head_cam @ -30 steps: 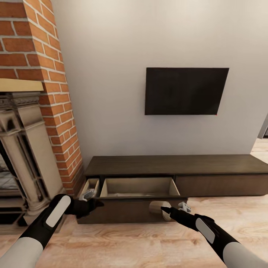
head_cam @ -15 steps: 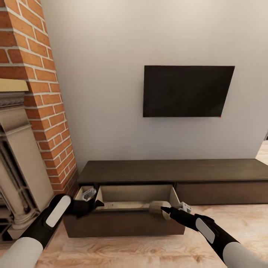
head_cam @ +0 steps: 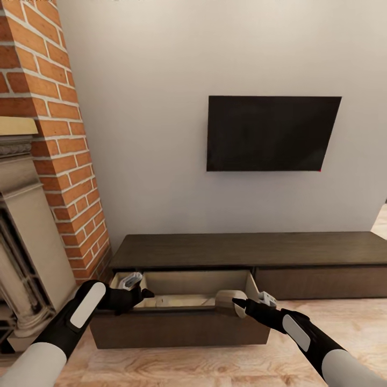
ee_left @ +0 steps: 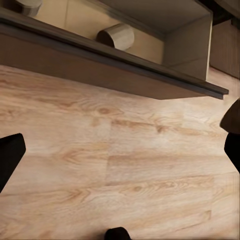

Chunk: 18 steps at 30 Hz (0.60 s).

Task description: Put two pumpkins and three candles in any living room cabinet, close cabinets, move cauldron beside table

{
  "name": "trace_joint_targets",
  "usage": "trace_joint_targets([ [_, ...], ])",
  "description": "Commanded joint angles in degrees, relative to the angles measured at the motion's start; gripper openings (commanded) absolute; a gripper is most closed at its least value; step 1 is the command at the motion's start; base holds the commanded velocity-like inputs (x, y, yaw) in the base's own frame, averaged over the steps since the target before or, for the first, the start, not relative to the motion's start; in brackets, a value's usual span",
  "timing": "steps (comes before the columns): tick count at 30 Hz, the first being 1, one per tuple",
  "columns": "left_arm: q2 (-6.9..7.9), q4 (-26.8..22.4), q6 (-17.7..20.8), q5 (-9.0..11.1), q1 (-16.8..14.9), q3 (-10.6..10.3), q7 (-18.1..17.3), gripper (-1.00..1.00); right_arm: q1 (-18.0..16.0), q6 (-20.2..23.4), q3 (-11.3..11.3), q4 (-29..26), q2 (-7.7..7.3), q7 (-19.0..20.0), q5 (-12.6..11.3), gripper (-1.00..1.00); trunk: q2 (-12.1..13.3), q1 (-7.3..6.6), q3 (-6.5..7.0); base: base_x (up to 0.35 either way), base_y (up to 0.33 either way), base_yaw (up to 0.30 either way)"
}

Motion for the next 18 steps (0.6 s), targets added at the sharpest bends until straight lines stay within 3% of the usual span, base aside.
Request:
trace_joint_targets([
  [1,-0.09,-0.06,0.07,0.48,-0.04,-0.16,0.58,1.00,-0.02,0.18,0.26,-0.03,-0.06,0.02,-0.38,-1.00,0.38,-0.23,0.12,0.000,0.000,0.000],
  [18,-0.34,-0.06,0.07,0.09,-0.04,-0.17,0.69,1.00,-0.01,0.21,0.26,-0.03,-0.06,-0.01,-0.38,-1.00,7.20,-3.96,3.17,0.000,0.000,0.000],
])
